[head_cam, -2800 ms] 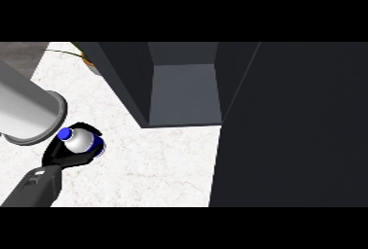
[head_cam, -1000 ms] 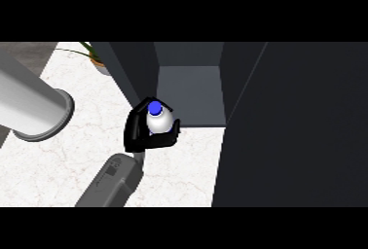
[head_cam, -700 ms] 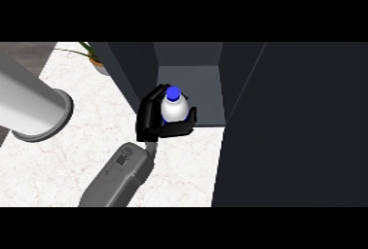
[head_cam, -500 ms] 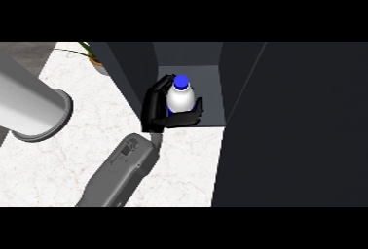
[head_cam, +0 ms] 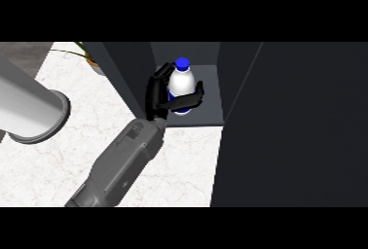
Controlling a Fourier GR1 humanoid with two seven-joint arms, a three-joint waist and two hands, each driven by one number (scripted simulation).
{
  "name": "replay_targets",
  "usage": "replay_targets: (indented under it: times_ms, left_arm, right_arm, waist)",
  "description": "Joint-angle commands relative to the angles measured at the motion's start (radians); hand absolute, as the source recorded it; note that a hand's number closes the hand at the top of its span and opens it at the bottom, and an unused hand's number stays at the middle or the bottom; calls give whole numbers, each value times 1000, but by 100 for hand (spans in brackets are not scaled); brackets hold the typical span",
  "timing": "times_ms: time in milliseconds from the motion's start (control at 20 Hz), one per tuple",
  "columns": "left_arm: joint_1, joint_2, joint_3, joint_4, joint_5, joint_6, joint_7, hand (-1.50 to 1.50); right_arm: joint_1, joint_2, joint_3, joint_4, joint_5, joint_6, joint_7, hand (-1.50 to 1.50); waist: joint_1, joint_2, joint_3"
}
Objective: Pick up the bottled water, place it into the cabinet and close the cabinet
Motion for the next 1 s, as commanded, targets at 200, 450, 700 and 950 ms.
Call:
replay_targets:
  times_ms: [200,450,700,950]
  left_arm:
    - [-84,0,-8,185,62,74,-70,150]
    - [-152,0,30,369,49,102,-171,150]
    - [-248,0,55,461,74,125,-181,150]
    - [-331,0,59,565,27,144,-175,150]
  right_arm:
    - [55,-21,-39,-73,-55,39,-16,-150]
    - [70,-20,-10,-110,-52,43,5,-150]
    - [45,-21,-60,-72,-77,72,-33,-150]
    - [90,-15,-24,-90,-68,76,-41,-150]
  waist:
    - [-3,1,0]
    - [-28,9,0]
    - [-29,12,-1]
    - [-31,12,0]
